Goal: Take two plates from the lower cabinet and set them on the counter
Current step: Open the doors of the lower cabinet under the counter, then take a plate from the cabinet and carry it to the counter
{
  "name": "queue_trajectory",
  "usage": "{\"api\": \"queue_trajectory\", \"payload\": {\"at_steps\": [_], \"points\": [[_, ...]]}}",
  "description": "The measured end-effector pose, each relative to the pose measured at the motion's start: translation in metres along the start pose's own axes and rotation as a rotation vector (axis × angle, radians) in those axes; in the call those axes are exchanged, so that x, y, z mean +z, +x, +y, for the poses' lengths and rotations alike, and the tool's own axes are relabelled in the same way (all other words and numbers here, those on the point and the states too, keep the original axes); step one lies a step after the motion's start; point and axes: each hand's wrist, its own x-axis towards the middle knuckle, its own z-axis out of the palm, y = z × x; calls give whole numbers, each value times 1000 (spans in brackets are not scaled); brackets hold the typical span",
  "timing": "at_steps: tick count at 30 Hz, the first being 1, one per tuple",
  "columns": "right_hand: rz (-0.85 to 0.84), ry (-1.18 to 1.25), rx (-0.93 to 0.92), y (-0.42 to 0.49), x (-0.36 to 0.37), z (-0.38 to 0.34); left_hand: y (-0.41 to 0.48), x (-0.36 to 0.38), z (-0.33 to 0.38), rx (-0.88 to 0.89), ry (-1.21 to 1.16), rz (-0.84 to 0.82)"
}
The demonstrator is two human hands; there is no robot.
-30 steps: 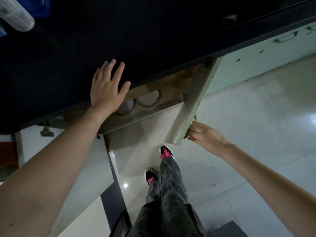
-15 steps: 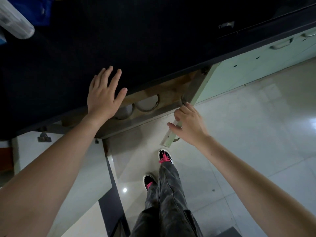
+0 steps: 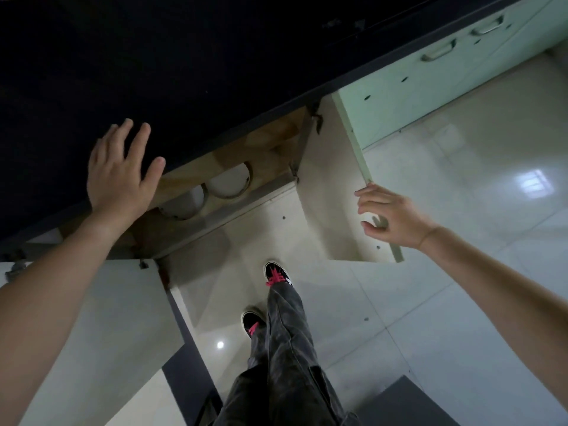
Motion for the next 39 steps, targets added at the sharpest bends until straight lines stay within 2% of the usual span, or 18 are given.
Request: {"api": "queue_trajectory", "payload": {"at_steps": [6,12,15,18,21,24,27,32,35,39], "points": [[-38,-106,-63,-9,-22,44,1,1,-1,-10,11,10],[-35,-154,-15,-9,-30,64,-1,-2,-4,-28,43,-10],[-24,-161,20,-8,-23,59,0,-3,-3,-37,45,-35],[58,-150,96,-3,-19,39,0,-7,-4,-45,32,-78],[137,-97,182,16,-12,-2,2,-14,-2,-76,-106,-125],[196,17,201,44,4,-52,-15,-25,12,-124,-371,40],[211,120,192,76,25,-96,-51,-21,33,-191,-524,217],[177,360,287,115,95,-112,-104,60,47,-452,-802,129],[182,500,389,137,165,-82,-111,141,45,-576,-914,100],[227,675,496,171,280,-20,-92,275,32,-653,-1012,107]]}}
